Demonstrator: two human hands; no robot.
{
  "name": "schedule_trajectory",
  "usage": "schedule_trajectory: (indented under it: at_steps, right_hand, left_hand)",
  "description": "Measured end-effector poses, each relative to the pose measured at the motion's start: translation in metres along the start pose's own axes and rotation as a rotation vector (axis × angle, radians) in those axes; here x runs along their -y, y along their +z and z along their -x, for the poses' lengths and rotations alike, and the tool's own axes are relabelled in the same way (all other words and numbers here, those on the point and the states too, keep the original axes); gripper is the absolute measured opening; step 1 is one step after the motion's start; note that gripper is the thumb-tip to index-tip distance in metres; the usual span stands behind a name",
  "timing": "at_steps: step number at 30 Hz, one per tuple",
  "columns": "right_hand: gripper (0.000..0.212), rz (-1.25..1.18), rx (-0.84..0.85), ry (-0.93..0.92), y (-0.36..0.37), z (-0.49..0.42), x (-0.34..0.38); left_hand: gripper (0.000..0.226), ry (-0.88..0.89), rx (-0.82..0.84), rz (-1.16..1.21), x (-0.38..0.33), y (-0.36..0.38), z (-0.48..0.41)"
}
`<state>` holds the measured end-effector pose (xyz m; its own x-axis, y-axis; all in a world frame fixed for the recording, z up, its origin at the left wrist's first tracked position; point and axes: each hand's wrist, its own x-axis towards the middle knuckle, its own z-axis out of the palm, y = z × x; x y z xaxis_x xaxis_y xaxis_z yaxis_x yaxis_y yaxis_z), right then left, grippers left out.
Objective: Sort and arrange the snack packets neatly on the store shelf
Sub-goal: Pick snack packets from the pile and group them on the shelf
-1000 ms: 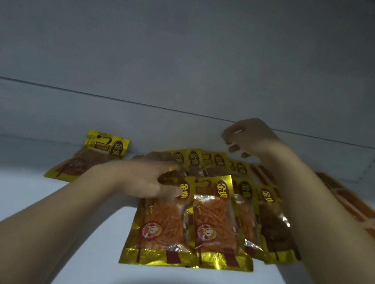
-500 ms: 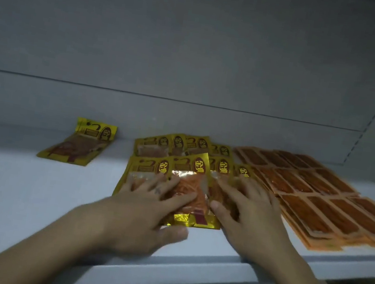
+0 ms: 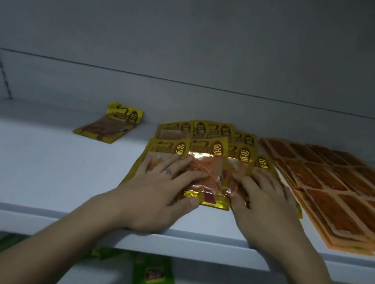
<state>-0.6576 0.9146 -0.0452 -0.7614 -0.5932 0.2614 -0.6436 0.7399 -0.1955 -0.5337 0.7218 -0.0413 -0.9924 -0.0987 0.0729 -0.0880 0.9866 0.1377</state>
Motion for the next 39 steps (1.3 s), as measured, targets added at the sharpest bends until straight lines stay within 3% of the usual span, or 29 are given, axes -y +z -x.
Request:
schedule_trajectory:
  at_steps: [6, 10, 13, 15, 17, 21, 26, 32, 35, 39]
  right_hand:
    - [0.05, -0.002, -0.182, 0.0, -0.019, 0.009, 0.026]
    - [0.04, -0.088, -0.292, -0.149, -0.028, 0.003, 0.079]
    - [0.042, -0.072, -0.194, -0.269, -0.021, -0.007, 0.132]
    - [0.044, -0.022, -0.1, -0.322, -0.011, -0.015, 0.164]
    - [0.045, 0.019, -0.056, -0.348, -0.002, -0.018, 0.188]
    - [0.043, 0.044, -0.09, -0.333, 0.014, -0.015, 0.212]
    - [0.039, 0.066, -0.155, -0.243, 0.016, -0.009, 0.209]
    - [0.034, 0.107, -0.234, -0.062, 0.003, -0.004, 0.186]
    - [0.034, 0.109, -0.264, -0.022, -0.002, 0.001, 0.178]
    - [0.036, 0.138, -0.276, 0.028, -0.012, 0.005, 0.158]
  left_hand:
    - [0.057, -0.002, -0.136, 0.114, 0.015, -0.012, 0.003]
    - [0.054, -0.313, -0.229, -0.04, 0.084, -0.038, -0.001]
    - [0.063, -0.519, -0.055, -0.084, 0.139, -0.049, -0.002]
    - [0.067, -0.494, 0.134, -0.08, 0.161, -0.045, -0.001]
    - [0.069, -0.478, 0.188, -0.069, 0.172, -0.041, -0.001]
    - [0.046, -0.35, -0.044, -0.164, 0.183, -0.042, 0.003]
    - [0.025, -0.105, -0.175, -0.278, 0.195, -0.042, 0.01]
    - [0.023, -0.042, -0.319, -0.004, 0.195, -0.049, -0.003]
    - [0.021, 0.056, -0.46, 0.125, 0.169, -0.059, -0.01]
    - [0.019, 0.163, -0.488, 0.16, 0.122, -0.077, -0.023]
